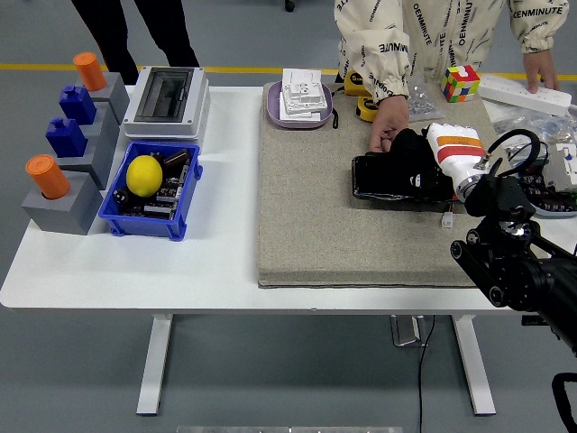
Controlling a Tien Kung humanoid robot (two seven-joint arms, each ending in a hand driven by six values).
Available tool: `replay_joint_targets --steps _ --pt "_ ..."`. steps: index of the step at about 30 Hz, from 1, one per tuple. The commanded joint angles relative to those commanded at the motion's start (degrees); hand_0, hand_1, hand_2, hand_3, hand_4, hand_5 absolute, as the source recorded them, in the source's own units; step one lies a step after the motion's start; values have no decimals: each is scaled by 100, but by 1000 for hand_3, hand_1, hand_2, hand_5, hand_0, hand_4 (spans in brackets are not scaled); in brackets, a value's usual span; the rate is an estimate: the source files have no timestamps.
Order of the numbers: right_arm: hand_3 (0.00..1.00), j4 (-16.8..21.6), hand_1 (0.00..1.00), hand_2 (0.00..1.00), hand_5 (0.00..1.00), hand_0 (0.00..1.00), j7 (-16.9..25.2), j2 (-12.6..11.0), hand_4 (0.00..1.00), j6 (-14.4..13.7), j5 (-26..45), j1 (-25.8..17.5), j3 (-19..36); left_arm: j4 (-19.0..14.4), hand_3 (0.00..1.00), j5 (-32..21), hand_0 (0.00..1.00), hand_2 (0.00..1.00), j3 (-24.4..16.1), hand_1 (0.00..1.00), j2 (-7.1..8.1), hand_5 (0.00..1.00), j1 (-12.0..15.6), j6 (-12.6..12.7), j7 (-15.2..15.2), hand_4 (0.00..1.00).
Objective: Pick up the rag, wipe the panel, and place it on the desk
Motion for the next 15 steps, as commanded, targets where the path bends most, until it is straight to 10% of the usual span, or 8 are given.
replay_joint_targets --steps 15 --pt "427 30 360 419 116 280 -6 329 998 -8 112 183 -481 0 564 2 646 737 4 694 12 471 13 5 13 596"
